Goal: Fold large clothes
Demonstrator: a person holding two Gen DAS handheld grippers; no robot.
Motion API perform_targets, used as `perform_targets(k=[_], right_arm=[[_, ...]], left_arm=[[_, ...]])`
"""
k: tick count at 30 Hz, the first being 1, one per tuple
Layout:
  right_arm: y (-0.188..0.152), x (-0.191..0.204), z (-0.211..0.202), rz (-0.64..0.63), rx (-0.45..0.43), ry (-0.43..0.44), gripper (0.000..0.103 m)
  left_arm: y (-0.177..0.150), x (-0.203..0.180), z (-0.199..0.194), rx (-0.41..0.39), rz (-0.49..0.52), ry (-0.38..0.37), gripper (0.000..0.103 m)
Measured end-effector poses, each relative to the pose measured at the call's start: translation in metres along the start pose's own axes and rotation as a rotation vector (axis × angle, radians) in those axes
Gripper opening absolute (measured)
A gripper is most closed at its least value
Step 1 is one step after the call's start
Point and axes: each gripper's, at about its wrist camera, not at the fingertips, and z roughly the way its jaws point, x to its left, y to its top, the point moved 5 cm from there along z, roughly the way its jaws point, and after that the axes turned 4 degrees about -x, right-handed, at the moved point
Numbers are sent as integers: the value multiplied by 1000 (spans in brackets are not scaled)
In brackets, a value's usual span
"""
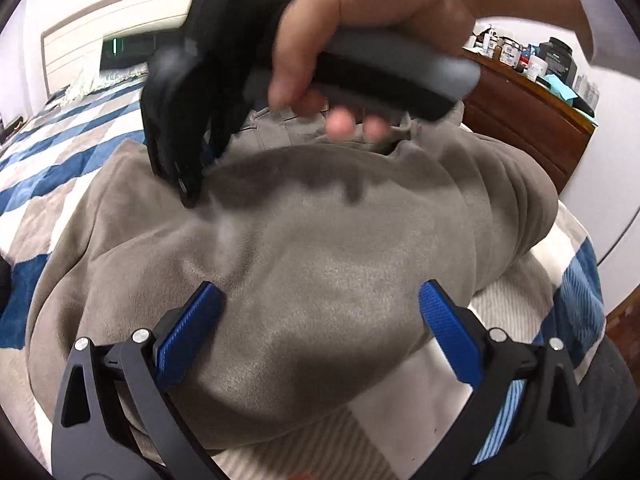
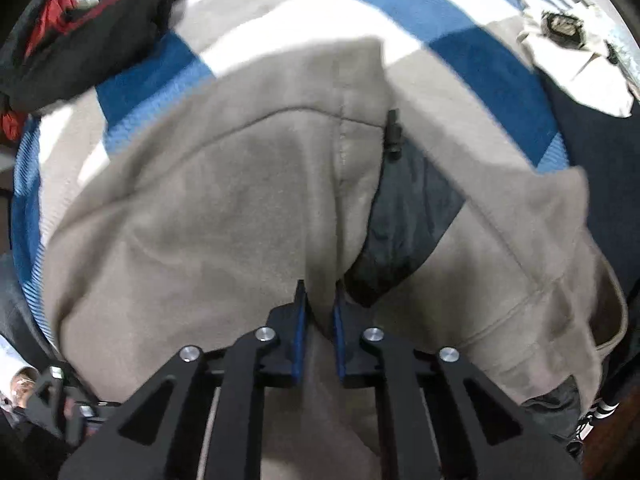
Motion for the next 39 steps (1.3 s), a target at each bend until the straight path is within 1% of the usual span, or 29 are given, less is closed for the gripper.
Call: perform_targets(k=[3, 5, 6, 7, 9, 10, 11, 12, 13, 14, 15, 17, 18, 19, 21, 22, 23, 24, 25, 26, 28, 30, 33, 35, 36, 37, 39], right_arm=[[18, -1, -43, -31, -96, -31, 10], [31, 3, -59, -61, -126, -58, 10], [39, 7, -67, -93, -143, -100, 8], [47, 5, -69, -112, -146, -120, 7], [60, 14, -76, -164, -165, -168, 7], [71, 20, -77, -177, -179, -186, 7], [81, 15, -76, -173, -191, -194, 7], [89, 13, -77, -175, -209, -221, 7], [95, 9, -73, -175, -202, -232, 7], [100, 8, -60, -173, -182, -227, 7], [101, 5, -45, -178, -145, -235, 7], [97, 4, -20, -176, -84, -238, 7], [91, 1, -1, -179, -52, -249, 7], [86, -2, 12, -165, -32, -245, 7], [77, -8, 30, -127, -20, -235, 8], [72, -11, 37, -101, -18, -231, 19], [69, -13, 40, -87, -20, -236, 33], [66, -14, 38, -70, -27, -240, 55], [63, -14, 32, -59, -39, -223, 58], [60, -13, 21, -49, -57, -190, 59], [50, -13, -7, -36, -105, -167, 82], [29, -16, -48, 1, -162, -151, 89], [-10, -27, -93, 95, -237, -140, 90], [-55, -38, -129, 202, -317, -128, 95], [-71, -41, -139, 245, -341, -129, 98], [-101, -48, -151, 319, -369, -133, 98], [-145, -58, -162, 423, -384, -142, 98]], left_arm=[[4, 3, 1, 3, -12, -17, 98], [7, 9, 3, 4, -20, -19, 98], [10, 12, 3, 2, -15, -17, 98], [10, 14, 3, -2, -10, -14, 98], [13, 18, 2, -11, -4, 0, 98], [14, 21, 2, -16, -10, 7, 98], [15, 25, 1, -20, -17, 20, 98], [15, 27, 1, -20, -15, 27, 98], [15, 28, 2, -14, -9, 34, 98], [15, 29, 3, -5, -8, 32, 98], [13, 32, 7, 20, -28, 13, 98], [9, 35, 13, 53, -66, -22, 98], [6, 36, 16, 73, -79, -35, 98], [3, 37, 21, 94, -88, -46, 98], [-1, 37, 25, 104, -84, -49, 98], [-1, 37, 25, 103, -81, -49, 98], [-2, 36, 26, 104, -81, -49, 98], [-3, 37, 26, 104, -80, -49, 98], [-4, 35, 26, 103, -71, -47, 98], [-3, 35, 26, 102, -63, -45, 98], [-4, 33, 26, 102, -45, -38, 98], [-3, 33, 27, 103, -40, -38, 98], [-2, 33, 28, 101, -34, -34, 98], [-3, 32, 27, 100, -18, -27, 98], [-3, 31, 27, 100, -9, -24, 98], [-2, 30, 27, 98, -4, -23, 98], [1, 28, 23, 88, 12, -18, 98]])
